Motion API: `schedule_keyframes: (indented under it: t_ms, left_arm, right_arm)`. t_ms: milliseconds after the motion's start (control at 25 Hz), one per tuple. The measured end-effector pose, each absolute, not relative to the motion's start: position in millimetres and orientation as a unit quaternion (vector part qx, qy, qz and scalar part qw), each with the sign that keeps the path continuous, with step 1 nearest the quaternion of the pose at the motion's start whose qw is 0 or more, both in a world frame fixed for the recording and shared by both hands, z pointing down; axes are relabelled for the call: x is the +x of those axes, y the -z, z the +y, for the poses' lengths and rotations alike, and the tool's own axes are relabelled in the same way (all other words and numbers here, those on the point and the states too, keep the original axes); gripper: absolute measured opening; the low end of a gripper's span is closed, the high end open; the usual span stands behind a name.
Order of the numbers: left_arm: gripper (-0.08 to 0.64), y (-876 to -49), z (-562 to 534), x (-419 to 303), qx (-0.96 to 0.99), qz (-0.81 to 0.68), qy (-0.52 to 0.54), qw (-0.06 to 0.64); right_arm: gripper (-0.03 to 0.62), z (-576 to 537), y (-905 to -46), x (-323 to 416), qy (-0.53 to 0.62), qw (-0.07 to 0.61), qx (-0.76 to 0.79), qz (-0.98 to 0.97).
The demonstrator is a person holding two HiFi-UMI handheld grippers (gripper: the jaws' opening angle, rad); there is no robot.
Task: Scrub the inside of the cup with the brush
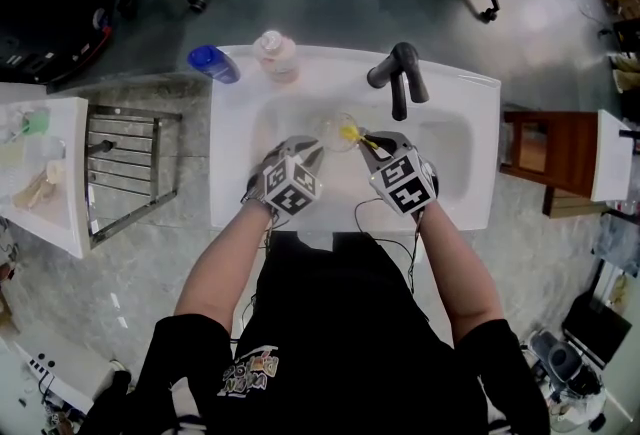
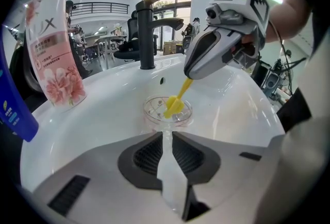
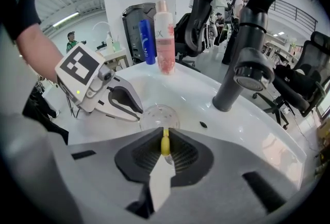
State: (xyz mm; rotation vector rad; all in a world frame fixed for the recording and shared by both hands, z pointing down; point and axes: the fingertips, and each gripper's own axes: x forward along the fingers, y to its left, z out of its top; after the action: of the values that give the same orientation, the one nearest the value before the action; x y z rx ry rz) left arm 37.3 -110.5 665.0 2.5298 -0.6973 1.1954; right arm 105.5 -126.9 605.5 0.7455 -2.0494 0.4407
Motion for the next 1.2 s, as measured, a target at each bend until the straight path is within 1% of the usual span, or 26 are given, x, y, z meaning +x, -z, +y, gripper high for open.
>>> schedule_keyframes:
  t_ms: [160,360,840,1200]
  left_arm:
    - [0.052,-666,-110,38,0.87,-0.238,-0.414,0.126]
    - [0.052,-665,-109,38,0.869,-0.239,-0.414,0.124]
    - [0.052,-664,-109,38,0.87,-0.239,-0.413,0.125]
    - [0.051,-665,-109,39,0.871,-0.236,-0.413,0.124]
  right_arm:
    - [0.037,-119,-608,104,-0.176,0.458,0.28,-0.825]
    - [0.037,-108,-610,95,-0.182,0.46,0.257,-0.83]
    - [0.038,-107,-613,74,-0.233,0.403,0.265,-0.844]
    - [0.037,-122,-614,60,-0.221,0.384,0.278,-0.852]
